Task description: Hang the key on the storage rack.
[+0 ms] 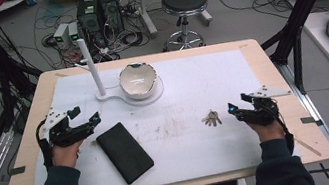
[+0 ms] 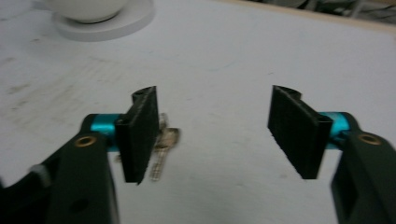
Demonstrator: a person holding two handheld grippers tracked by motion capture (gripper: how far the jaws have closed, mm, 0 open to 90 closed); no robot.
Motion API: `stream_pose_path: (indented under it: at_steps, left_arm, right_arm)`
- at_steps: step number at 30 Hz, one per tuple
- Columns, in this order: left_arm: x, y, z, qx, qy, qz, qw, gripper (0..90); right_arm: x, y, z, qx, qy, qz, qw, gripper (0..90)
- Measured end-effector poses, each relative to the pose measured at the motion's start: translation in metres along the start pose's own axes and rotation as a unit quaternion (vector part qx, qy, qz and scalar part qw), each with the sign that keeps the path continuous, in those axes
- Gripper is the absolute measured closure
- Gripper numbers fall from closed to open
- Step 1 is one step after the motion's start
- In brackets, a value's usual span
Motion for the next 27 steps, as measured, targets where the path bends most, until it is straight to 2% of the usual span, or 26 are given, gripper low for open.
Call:
stream_pose_path:
  at_steps: [2, 4, 5, 9, 11, 17, 21, 27]
  left_arm:
    - [0.001, 0.000, -0.001, 0.000, 0.001, 0.001, 1.0000, 19.1]
    - [0.001, 0.001, -0.001, 0.001, 0.002, 0.002, 1.0000, 19.3]
    - [0.000, 0.001, -0.001, 0.001, 0.001, 0.004, 1.0000, 19.3]
    - [0.001, 0.002, 0.000, -0.002, 0.002, 0.005, 1.0000, 19.6]
    - [0.003, 0.004, 0.000, -0.004, 0.002, 0.009, 1.0000, 19.6]
    - [0.002, 0.003, -0.003, -0.001, 0.003, 0.007, 1.0000, 20.1]
    - [0.003, 0.004, -0.002, -0.002, 0.001, 0.009, 1.0000, 20.2]
    - [0.003, 0.004, -0.001, -0.006, 0.001, 0.011, 0.9999, 20.3]
  right_arm:
    - [0.010, 0.007, 0.009, 0.005, -0.018, 0.028, 0.9995, 46.7]
    - [0.020, 0.010, 0.016, -0.034, -0.023, 0.048, 0.9980, 57.2]
    - [0.024, 0.010, 0.017, -0.042, -0.025, 0.049, 0.9976, 59.0]
    - [0.036, 0.010, 0.020, -0.040, -0.035, 0.054, 0.9971, 63.1]
    - [0.047, 0.014, 0.022, -0.048, -0.043, 0.073, 0.9952, 66.0]
    - [0.063, 0.016, 0.025, -0.051, -0.048, 0.091, 0.9934, 72.5]
    - [0.066, 0.019, 0.026, -0.061, -0.059, 0.110, 0.9903, 88.2]
    - [0.065, 0.018, 0.021, -0.041, -0.057, 0.108, 0.9917, 89.2]
Point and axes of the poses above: each handheld gripper's, and its own axes: x roughly forward along the jaws, y roughly out of its underside, z roughly to its left, the point moved 5 cm from there along x, roughly forward along the jaws, and after that the axes turned 12 degrees about -z, right-handed, at the moved point
